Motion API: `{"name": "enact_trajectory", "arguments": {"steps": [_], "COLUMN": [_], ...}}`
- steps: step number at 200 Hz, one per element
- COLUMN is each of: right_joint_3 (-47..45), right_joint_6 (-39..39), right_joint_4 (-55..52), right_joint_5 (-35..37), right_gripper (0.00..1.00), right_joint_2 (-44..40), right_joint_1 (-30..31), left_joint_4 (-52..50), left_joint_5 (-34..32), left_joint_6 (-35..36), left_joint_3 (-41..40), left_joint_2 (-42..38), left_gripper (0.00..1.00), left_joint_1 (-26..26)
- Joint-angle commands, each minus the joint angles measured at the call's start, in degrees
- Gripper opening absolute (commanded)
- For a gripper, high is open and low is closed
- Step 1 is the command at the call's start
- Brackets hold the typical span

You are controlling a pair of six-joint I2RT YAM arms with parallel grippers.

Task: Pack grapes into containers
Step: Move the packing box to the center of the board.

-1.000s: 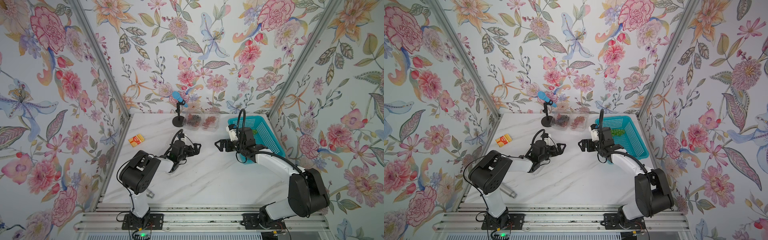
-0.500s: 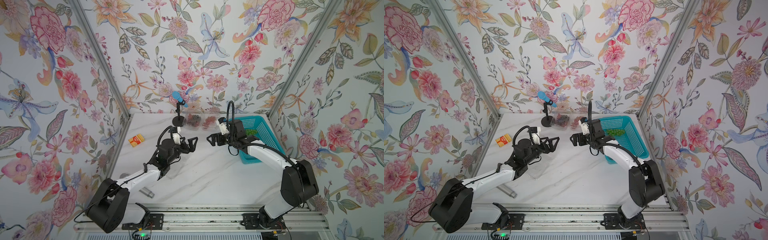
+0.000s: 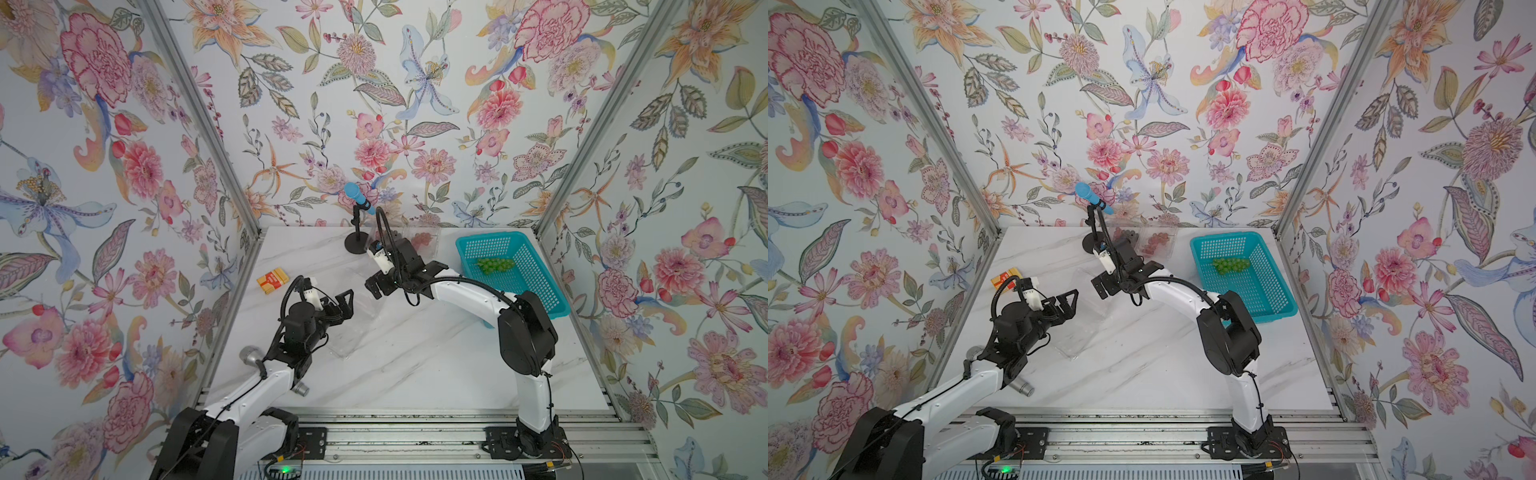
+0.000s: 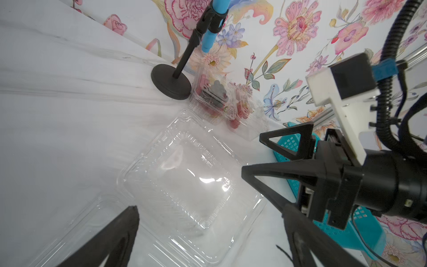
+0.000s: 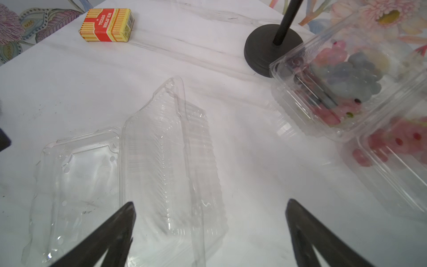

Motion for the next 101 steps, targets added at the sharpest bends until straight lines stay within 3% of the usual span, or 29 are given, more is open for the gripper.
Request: {"name": "enact_trajectory", "arguments": {"steps": [1,31,58,73,101], "right_joint_3": [4.7,12.8,17.3,18.4,17.9], "right_joint_6": [-5.2,-5.8,-5.3,-4.9,-2.9], "right_joint_4": [-3.5,-7.4,-8.6,-8.9,-9.1], "right_joint_5": [4.7,10.8,15.0,17.0,18.7], "right_gripper": [1.00,0.95,0.83,0.75,0.45], "right_joint_2": [4.0,10.7,14.5,15.4,15.0], "right_joint_1": [1.2,2.1,2.3,2.5,2.6], "left_joint_4": [-2.0,-3.6,-3.7,-3.7,-2.8], "left_joint_5": [-1.9,-0.2,0.9,1.3,1.7], "left_joint_6": [-1.8,-2.2,-2.4,-2.3,-2.6], "left_joint_3": [-2.0,-4.2,-5.5,-5.7,-6.2], "left_joint_2": [-3.6,-6.4,-7.6,-7.3,-6.5], "left_gripper": [1.00,1.00,1.00,1.00,1.00], "left_joint_1": [1.6,4.8,6.0,6.1,6.2]}}
